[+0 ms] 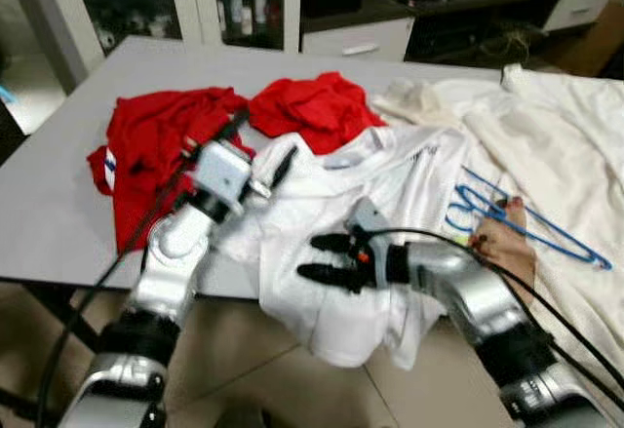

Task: Hang hanger

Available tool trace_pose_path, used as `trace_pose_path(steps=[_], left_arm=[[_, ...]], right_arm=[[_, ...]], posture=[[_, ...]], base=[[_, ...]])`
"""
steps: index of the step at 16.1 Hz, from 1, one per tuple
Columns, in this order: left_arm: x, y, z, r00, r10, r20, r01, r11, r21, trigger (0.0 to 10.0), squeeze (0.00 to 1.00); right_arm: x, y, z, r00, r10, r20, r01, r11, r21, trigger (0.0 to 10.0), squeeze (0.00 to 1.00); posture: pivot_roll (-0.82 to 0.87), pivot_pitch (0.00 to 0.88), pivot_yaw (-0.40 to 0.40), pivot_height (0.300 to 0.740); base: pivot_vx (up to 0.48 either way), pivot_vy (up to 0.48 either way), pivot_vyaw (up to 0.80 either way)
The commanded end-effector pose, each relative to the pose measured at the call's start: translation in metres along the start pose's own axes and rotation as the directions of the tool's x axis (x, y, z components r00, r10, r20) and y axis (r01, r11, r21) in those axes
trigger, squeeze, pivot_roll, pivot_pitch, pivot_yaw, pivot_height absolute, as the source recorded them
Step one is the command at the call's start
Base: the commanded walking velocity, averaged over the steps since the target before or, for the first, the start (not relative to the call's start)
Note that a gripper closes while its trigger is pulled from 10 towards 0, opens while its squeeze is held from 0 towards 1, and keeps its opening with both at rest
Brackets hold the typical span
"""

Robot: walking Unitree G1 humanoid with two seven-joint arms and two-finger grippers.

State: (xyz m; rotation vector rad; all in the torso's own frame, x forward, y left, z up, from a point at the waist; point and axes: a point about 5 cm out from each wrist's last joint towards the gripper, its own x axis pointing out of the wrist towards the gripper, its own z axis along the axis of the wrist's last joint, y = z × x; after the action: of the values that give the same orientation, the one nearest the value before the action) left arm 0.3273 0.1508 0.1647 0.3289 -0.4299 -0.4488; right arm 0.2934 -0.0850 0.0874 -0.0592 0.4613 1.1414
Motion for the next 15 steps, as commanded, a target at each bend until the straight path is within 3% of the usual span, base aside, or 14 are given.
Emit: trace_pose_path(steps=[1, 3, 5, 7, 10, 13, 15], left_arm=[[0.002, 0.009, 0.004, 1.0, 0.014, 0.008, -0.014, 1.0, -0.006, 10.0, 0.0], [-0.002, 0.009, 0.002, 1.0, 0.0, -0.005, 0.0, 1.0, -0.014, 10.0, 0.0], [-0.005, 0.001, -0.001, 0.998, -0.055, -0.019, 0.054, 0.998, -0.043, 10.0, 0.0], [-0.005, -0.005, -0.001, 0.995, -0.098, -0.017, 0.096, 0.993, -0.064, 10.0, 0.0], [-0.005, -0.011, 0.0, 0.99, -0.139, -0.009, 0.137, 0.985, -0.099, 10.0, 0.0], [-0.006, -0.02, 0.0, 0.984, -0.176, -0.009, 0.174, 0.976, -0.128, 10.0, 0.0], [-0.007, -0.026, -0.001, 0.981, -0.194, -0.011, 0.191, 0.972, -0.14, 10.0, 0.0]], right_arm=[[0.002, -0.008, -0.005, 0.996, -0.065, -0.059, 0.065, 0.998, 0.005, 10.0, 0.0], [0.007, -0.023, -0.008, 0.974, -0.196, -0.113, 0.198, 0.98, 0.007, 10.0, 0.0], [0.007, -0.04, -0.006, 0.926, -0.35, -0.142, 0.353, 0.936, -0.001, 10.0, 0.0], [0.008, -0.048, -0.003, 0.896, -0.42, -0.142, 0.422, 0.906, -0.018, 10.0, 0.0], [0.001, -0.07, 0.015, 0.784, -0.616, -0.07, 0.613, 0.788, -0.06, 10.0, 0.0], [-0.006, -0.081, 0.033, 0.707, -0.707, 0.023, 0.707, 0.706, -0.028, 10.0, 0.0], [-0.009, -0.084, 0.05, 0.677, -0.726, 0.118, 0.73, 0.683, 0.016, 10.0, 0.0]], posture=[[0.21, 0.0, -0.048, 0.74], [0.21, 0.0, -0.048, 0.74], [0.21, 0.0, -0.049, 0.74], [0.21, 0.0, -0.05, 0.74], [0.21, 0.0, -0.052, 0.74], [0.21, 0.0, -0.05, 0.74], [0.21, 0.0, -0.048, 0.74]], base=[[0.0, 0.0, 0.0], [0.0, 0.0, 0.0], [0.0, 0.0, 0.0], [0.0, 0.0, 0.0], [0.0, 0.0, 0.0], [0.0, 0.0, 0.0], [0.0, 0.0, 0.0]])
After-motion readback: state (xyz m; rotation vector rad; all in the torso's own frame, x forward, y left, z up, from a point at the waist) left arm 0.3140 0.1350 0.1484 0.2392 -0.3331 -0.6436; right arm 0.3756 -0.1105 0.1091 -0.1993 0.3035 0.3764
